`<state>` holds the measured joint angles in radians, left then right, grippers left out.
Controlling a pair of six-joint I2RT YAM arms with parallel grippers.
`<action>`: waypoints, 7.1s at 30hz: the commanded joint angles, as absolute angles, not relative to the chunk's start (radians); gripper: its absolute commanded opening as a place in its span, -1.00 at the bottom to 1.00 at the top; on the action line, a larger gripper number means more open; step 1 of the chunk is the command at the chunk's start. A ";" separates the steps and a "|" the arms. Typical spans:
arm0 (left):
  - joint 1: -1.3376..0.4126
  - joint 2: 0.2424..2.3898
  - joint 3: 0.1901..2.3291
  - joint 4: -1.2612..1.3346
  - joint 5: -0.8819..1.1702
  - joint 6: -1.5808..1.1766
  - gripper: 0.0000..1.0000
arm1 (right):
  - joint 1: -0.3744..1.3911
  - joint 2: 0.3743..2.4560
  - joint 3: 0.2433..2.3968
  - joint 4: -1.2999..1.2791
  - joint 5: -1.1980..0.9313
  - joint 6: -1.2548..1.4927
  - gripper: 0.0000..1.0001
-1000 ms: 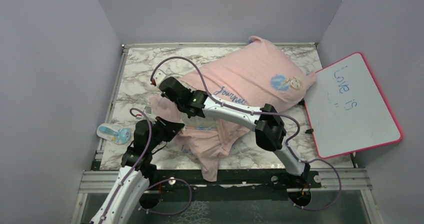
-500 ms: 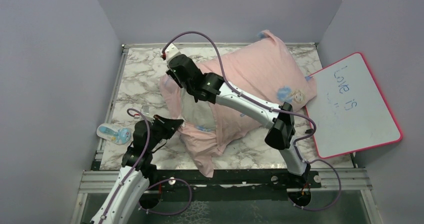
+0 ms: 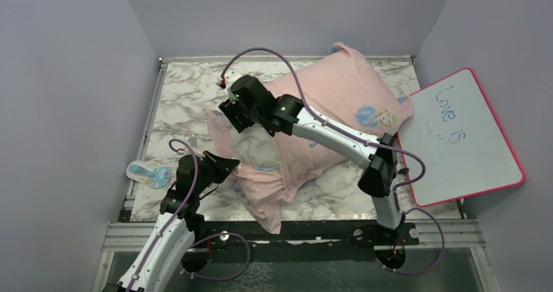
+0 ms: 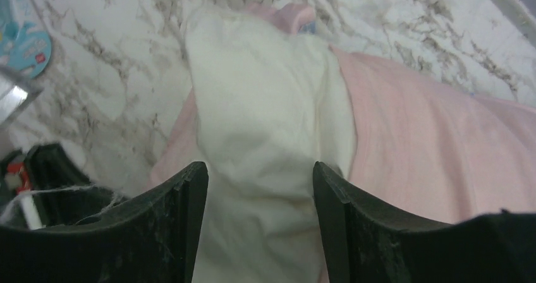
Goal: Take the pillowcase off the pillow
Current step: Remove the pillow from the pillowcase.
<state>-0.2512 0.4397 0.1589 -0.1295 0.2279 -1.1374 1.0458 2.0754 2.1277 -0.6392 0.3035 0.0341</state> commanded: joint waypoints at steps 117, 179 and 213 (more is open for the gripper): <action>-0.539 0.798 0.534 -0.578 0.276 -0.788 -1.00 | 1.107 1.588 1.288 -0.508 0.143 0.231 0.26; -0.557 1.184 0.649 0.096 0.171 -1.056 -1.00 | 1.314 1.441 0.846 -0.012 -0.584 0.194 -0.41; -0.528 1.014 0.619 -0.031 0.146 -0.984 -0.68 | 1.331 1.328 0.803 -0.115 -0.046 0.346 -0.19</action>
